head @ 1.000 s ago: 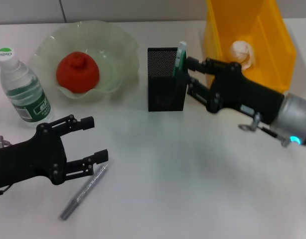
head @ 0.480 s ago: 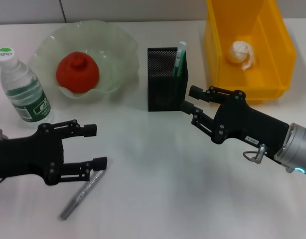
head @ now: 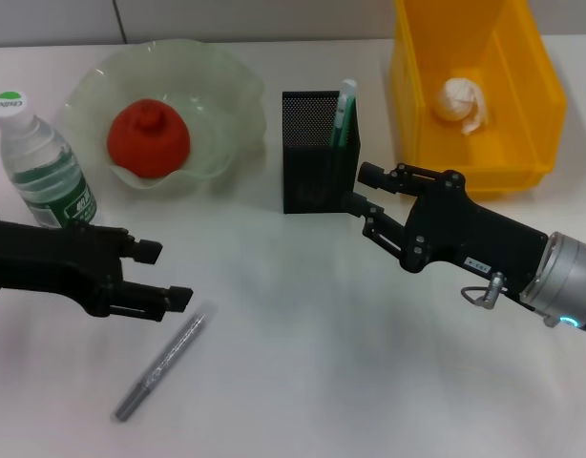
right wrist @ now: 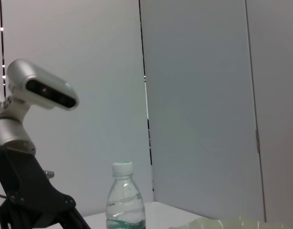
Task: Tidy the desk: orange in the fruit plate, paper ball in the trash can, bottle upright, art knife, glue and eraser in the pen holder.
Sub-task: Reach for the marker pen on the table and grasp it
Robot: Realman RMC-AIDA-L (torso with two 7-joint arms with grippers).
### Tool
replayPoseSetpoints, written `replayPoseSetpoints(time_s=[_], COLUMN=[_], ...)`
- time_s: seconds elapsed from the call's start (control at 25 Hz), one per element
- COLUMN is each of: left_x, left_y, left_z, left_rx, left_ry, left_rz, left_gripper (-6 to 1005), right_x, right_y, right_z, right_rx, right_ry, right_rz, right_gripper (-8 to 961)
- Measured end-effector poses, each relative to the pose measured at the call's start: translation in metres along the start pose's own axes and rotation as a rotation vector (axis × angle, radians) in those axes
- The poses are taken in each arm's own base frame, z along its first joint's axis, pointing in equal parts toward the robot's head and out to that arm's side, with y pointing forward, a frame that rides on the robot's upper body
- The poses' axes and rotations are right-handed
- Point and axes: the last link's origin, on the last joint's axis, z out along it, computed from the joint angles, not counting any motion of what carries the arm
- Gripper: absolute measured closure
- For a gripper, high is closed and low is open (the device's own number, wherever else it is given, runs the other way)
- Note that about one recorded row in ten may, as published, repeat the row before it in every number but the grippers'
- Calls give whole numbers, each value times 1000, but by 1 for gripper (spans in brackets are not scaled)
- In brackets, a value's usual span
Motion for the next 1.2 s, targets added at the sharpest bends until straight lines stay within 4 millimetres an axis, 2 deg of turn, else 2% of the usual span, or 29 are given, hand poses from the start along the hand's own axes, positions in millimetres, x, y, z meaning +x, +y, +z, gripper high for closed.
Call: replayPoseSetpoints(time_s=[0.08,0.16,0.28,0.48,0.64,0.68,1.2], left_x=[14,18,35,48,51,51,46], left_y=[7,9,15,15,16,15,6], left_z=[6,8,25,42,47,49,69], left_rx=[25,31,42,19,13,24,34], left_ry=[-84,-112,-232,-308,-328,-349,-457], left_rz=[21,22,46,33,13,2,-69], left_gripper=[293,293,294,296,297,380,415], right_x=[-1,-3,-4,-3,-1,0,-1], right_y=[1,2,3,4,3,3,-1], right_z=[0,0,0,-1,-1,0,6], right_rx=[-5,-17,-20,-25,-18,-16,-15], right_ry=[-7,-22,-25,-22,-9,-4,7], right_rz=[4,9,10,10,6,5,8], right_gripper=[605,605,605,605,606,606,606])
